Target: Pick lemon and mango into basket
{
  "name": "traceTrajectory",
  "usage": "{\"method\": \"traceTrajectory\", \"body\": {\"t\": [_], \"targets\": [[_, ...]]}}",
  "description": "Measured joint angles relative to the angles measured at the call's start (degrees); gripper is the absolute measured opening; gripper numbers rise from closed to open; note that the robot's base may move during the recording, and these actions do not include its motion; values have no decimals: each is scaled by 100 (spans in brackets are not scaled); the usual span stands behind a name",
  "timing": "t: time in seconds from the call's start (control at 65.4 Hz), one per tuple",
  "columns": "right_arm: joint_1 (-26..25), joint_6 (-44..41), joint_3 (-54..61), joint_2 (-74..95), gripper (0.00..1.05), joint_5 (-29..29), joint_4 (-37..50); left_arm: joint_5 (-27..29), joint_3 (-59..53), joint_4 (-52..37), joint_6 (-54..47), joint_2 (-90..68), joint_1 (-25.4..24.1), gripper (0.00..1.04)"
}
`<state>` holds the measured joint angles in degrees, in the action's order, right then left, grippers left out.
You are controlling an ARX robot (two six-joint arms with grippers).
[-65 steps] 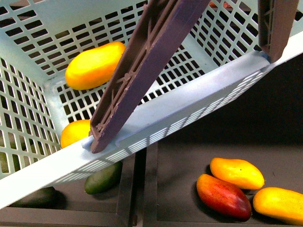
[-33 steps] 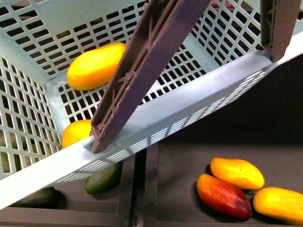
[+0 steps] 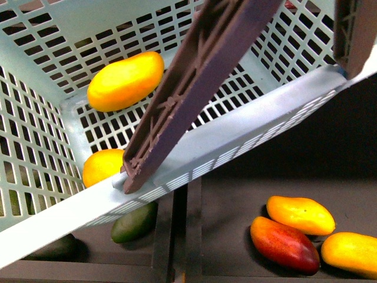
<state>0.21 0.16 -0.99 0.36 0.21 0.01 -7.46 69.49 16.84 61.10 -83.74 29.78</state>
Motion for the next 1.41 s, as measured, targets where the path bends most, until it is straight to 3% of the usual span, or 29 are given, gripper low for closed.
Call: {"method": "traceTrajectory", "body": {"t": [1.407], "targets": [[-2,-2,0,-17,96,-9,-7,15,13,-4,-42,0,-20,14]]}}
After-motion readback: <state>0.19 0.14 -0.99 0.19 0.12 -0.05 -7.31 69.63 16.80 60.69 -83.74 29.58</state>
